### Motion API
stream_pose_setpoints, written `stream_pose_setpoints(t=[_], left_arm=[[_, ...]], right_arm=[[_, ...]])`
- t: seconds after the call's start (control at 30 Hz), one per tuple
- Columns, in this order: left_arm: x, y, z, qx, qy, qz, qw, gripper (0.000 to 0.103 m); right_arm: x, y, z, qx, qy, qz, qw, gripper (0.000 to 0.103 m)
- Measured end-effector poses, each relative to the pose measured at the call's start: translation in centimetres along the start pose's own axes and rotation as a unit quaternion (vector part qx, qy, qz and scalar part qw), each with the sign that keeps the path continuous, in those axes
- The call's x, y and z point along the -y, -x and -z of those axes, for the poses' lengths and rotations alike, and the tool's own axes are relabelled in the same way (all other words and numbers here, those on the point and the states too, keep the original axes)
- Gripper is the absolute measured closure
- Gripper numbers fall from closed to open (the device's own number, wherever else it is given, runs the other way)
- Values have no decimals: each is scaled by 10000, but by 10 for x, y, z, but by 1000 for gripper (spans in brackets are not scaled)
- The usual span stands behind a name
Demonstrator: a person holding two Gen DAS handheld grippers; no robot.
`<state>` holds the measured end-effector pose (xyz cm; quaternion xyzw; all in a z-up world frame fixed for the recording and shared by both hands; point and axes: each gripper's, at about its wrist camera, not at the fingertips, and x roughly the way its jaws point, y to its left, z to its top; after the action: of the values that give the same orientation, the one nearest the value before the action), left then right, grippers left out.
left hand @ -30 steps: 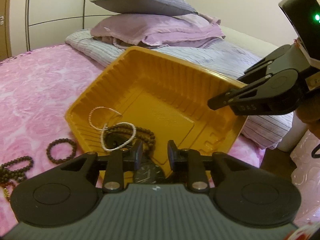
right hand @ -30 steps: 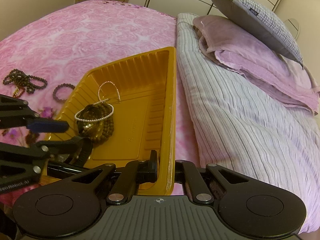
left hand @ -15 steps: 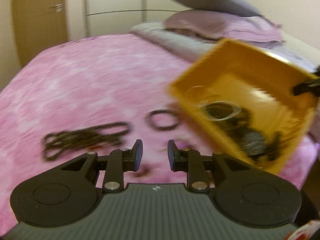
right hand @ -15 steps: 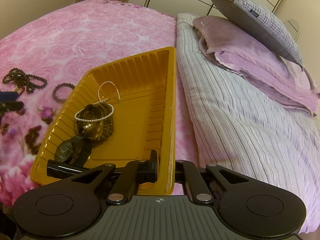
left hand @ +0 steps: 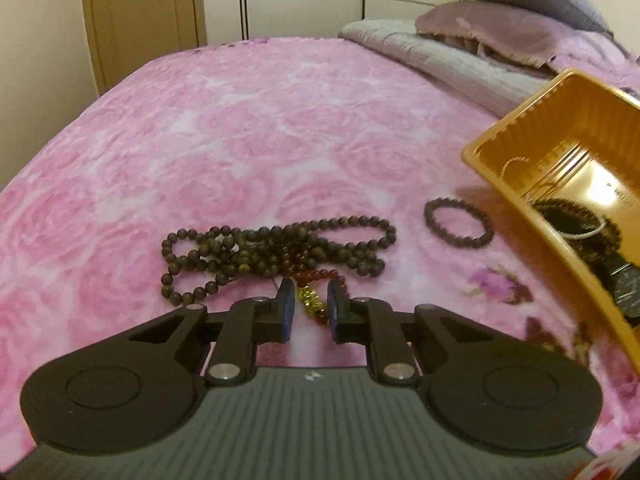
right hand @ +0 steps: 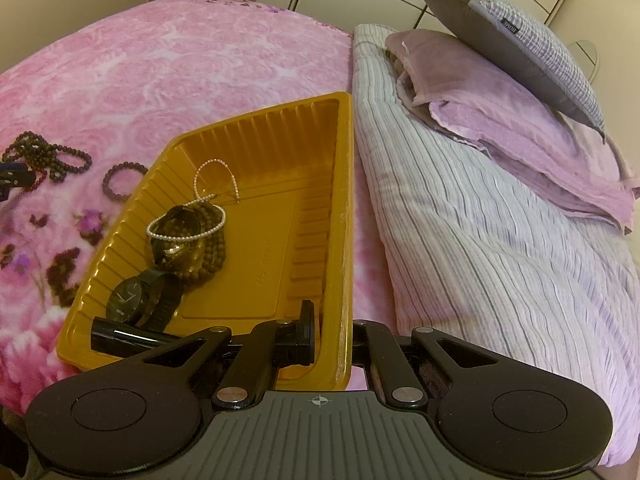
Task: Organize jewelry
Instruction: 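Grasp the gold ring with red beads with the left tool, then carry the gold ring into the orange tray and open the left tool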
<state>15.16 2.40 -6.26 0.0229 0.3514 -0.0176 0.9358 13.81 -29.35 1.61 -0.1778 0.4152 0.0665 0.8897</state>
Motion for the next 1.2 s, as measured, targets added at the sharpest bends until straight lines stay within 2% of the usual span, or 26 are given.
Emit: stream_pose_setpoints(t=[0.13,0.27,0.33,0.7,0.9,1.2], left_arm=[[1,-1,4,-15,-53,-10,10000,88],[3,1,5,-22,-138,2,9999,94],[3,6,5,5,-154,21,9999,94],[8,55,-7,484,-204,171,9985,94],[19,73,-20,694,-285,362,9965,94],[41,79,-29,710,-283,937,9927,94]], right_arm=[[0,0,0,-7,0,4,10000,97],[0,-1,0,-18,5,14,10000,97],[0,0,0,-15,0,11,10000,97],[0,1,0,24,-6,5,10000,97],[0,2,0,41,-14,-11,10000,97],[0,3,0,37,-34,-20,10000,97]])
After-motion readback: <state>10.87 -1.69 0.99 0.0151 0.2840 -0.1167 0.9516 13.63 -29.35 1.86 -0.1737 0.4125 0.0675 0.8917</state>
